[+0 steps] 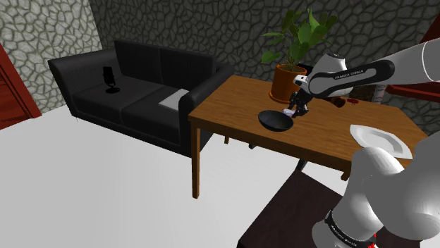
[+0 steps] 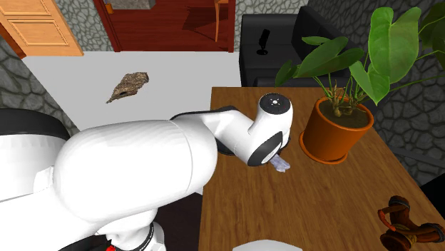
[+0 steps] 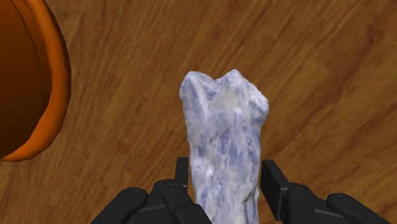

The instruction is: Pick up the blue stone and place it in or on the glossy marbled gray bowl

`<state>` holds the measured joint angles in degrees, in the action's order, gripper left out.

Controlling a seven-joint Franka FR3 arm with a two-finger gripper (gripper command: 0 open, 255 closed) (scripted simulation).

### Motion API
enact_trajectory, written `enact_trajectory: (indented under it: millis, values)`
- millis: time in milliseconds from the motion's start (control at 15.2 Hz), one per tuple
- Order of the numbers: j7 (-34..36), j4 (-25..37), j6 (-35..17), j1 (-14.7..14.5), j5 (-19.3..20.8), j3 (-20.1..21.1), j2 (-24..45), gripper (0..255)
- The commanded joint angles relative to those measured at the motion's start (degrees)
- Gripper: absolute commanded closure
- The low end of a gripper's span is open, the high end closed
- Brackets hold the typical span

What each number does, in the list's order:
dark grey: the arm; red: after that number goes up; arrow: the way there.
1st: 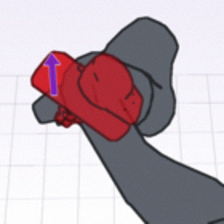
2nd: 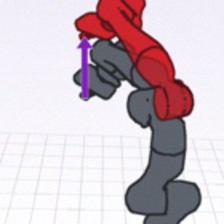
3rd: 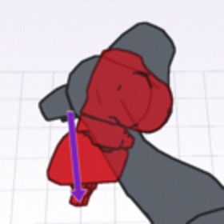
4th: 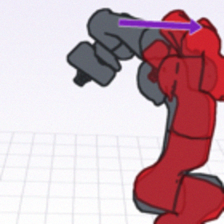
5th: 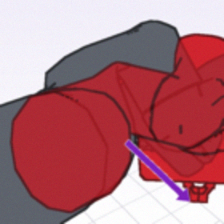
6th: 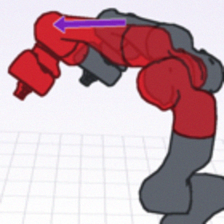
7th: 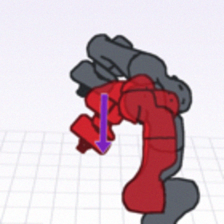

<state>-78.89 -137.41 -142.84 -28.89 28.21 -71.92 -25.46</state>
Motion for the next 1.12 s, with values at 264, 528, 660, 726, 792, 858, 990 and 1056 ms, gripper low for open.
enact_trajectory:
  millis: [264,528,660,726,792,858,990,1056]
  values:
    - [0.4,1.1,2.7,1.7,0.2,2.6,-1.3,255]
    - [0.7,2.7,6.2,3.4,0.2,5.6,-2.9,255]
    - [0.8,3.6,7.9,4.0,0.1,6.9,-3.6,255]
    - [0.9,4.0,8.8,4.3,0.1,7.5,-3.9,255]
    - [0.9,4.5,9.6,4.6,0.0,8.1,-4.2,255]
    - [1.0,5.0,10.4,4.8,-0.1,8.7,-4.5,255]
    - [1.0,6.0,12.1,5.2,-0.2,9.8,-5.1,255]
    - [1.1,6.5,12.9,5.4,-0.3,10.3,-5.3,255]
